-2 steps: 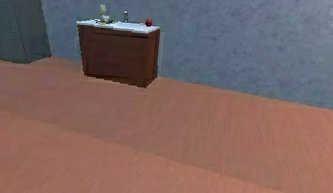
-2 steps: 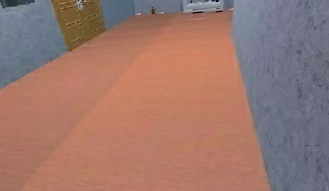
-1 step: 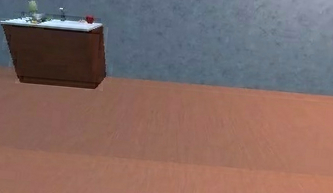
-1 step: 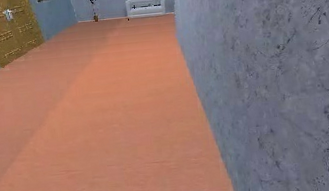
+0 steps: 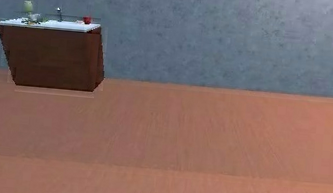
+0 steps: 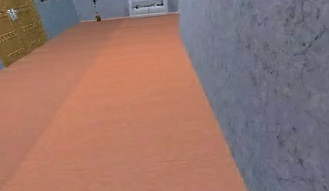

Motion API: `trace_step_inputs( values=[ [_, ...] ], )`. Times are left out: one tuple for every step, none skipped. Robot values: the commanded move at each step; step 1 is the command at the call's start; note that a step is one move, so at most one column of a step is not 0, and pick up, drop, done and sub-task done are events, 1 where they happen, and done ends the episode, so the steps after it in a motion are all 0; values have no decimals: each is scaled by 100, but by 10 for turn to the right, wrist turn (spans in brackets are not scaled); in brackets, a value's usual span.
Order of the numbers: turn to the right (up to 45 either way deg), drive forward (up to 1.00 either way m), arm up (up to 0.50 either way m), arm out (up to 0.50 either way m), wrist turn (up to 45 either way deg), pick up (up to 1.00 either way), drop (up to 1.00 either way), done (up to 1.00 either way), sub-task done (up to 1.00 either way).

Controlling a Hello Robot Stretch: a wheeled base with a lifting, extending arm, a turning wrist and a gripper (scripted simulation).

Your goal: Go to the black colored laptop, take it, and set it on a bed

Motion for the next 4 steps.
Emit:
trace_step_inputs(
  values=[
    [450, 0, 0, 0, 0, 0, 0, 0, 0],
    [420, 0, 0, 0, 0, 0, 0, 0, 0],
    [0, 100, 0, 0, 0, 0, 0, 0, 0],
    [30, 0, 0, 0, 0, 0, 0, 0, 0]
  ],
)
